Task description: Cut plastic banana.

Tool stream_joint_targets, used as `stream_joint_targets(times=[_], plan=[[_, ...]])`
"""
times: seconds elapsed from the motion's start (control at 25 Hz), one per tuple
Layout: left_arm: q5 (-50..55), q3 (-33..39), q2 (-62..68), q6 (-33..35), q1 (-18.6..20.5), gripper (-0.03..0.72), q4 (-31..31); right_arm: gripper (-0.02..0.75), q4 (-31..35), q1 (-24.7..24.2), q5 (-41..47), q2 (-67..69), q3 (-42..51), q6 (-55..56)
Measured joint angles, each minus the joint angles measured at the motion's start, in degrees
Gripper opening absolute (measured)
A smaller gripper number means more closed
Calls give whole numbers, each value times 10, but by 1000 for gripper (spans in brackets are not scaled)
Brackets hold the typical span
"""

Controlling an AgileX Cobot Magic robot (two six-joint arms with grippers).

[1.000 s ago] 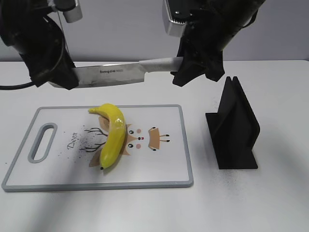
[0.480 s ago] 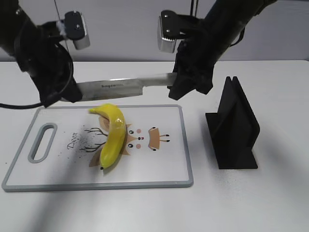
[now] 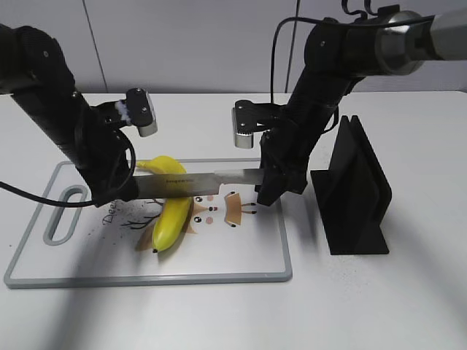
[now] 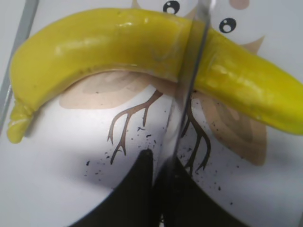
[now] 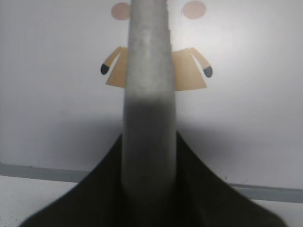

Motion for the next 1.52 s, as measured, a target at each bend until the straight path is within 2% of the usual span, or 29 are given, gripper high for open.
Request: stream_joint_targets(times=[0.48, 0.92, 1.2, 1.24, 1.32, 1.4, 1.48, 1.52], plan=[[19, -11, -12, 1, 1, 30, 1, 172, -4, -1, 13, -17, -3, 7], [73, -23, -192, -3, 1, 23, 5, 169, -3, 1, 34, -186, -12, 11], [86, -23, -207, -2, 1, 32, 5, 169, 4, 3, 40, -196, -12, 10], [85, -23, -207, 0, 1, 52, 5, 169, 5, 3, 41, -196, -12, 11], [77, -23, -207, 6, 1, 155, 3, 166, 5, 3, 44, -196, -12, 15], [62, -23, -207, 9, 1, 312, 2, 166, 4, 2, 44, -196, -12, 18], [34, -23, -207, 11, 1, 512, 2, 166, 1, 2, 44, -196, -12, 20], [19, -23, -207, 12, 1, 582, 2, 166, 1, 2, 44, -196, -12, 21]])
